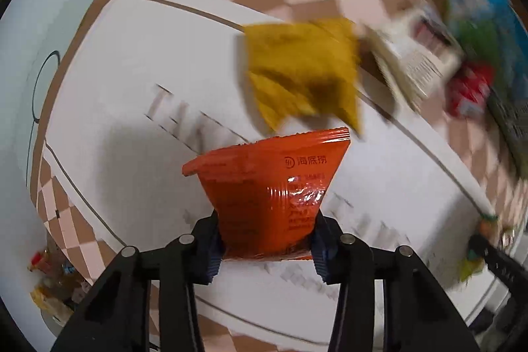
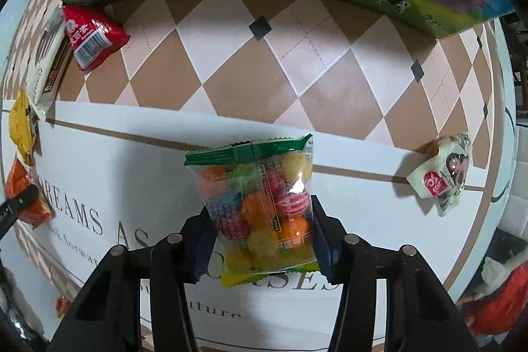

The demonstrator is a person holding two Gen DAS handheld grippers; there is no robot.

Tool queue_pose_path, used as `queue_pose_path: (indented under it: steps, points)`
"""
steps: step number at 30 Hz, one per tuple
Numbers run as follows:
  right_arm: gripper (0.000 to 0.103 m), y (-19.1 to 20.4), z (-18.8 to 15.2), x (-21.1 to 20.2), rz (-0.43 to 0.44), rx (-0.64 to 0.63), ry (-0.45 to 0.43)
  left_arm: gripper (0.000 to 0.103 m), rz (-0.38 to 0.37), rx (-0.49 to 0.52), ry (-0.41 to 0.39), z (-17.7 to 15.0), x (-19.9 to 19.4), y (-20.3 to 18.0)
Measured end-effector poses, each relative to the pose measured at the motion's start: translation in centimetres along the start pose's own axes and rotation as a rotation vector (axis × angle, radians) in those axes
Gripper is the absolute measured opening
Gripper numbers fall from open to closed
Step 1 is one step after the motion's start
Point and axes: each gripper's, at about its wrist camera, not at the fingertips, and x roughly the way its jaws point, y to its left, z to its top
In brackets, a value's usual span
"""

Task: Organize snacks
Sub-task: 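Carry both bags into the box and open both tools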

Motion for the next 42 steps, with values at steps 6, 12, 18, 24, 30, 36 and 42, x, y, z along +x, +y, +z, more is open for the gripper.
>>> queue_pose_path:
  steps: [6, 12, 18, 24, 30, 36, 42]
  points:
    - [0.051, -1.3, -2.1, -2.1, 0.105, 0.026, -0.018, 0.041, -0.109, 0.130, -0.005, -3.8, -3.8, -6.2]
    - [0.051, -3.6, -2.1, -8.8, 0.225, 0.054, -0.112, 0.041, -0.256, 0.264, -0.105, 1.1, -11.4, -14.3]
    - [0.051, -5.9, 4.2, -18.9, 0.308, 0.094, -0.265, 0.041, -0.252, 0.346, -0.186, 11.1, -16.6, -22.3]
    - [0.051, -6.9, 14.3, -21.8, 0.290, 0.135, -0.311, 0.041, -0.148, 0.417, -0.114, 17.9, -14.2, -26.1]
    - [0.051, -7.2, 21.8, -19.2, 0.290, 0.163, -0.233, 0.041, -0.073, 0.443, -0.006, 21.8, -10.5, -28.4]
    - [0.051, -6.4, 26.1, -15.9, 0.281, 0.162, -0.173, 0.041, -0.052, 0.445, 0.048, 22.7, -8.4, -29.0]
    - [0.053, -6.0, 28.3, -14.1, 0.303, 0.174, -0.128, 0.045, -0.032, 0.432, 0.104, 22.7, -6.9, -29.2]
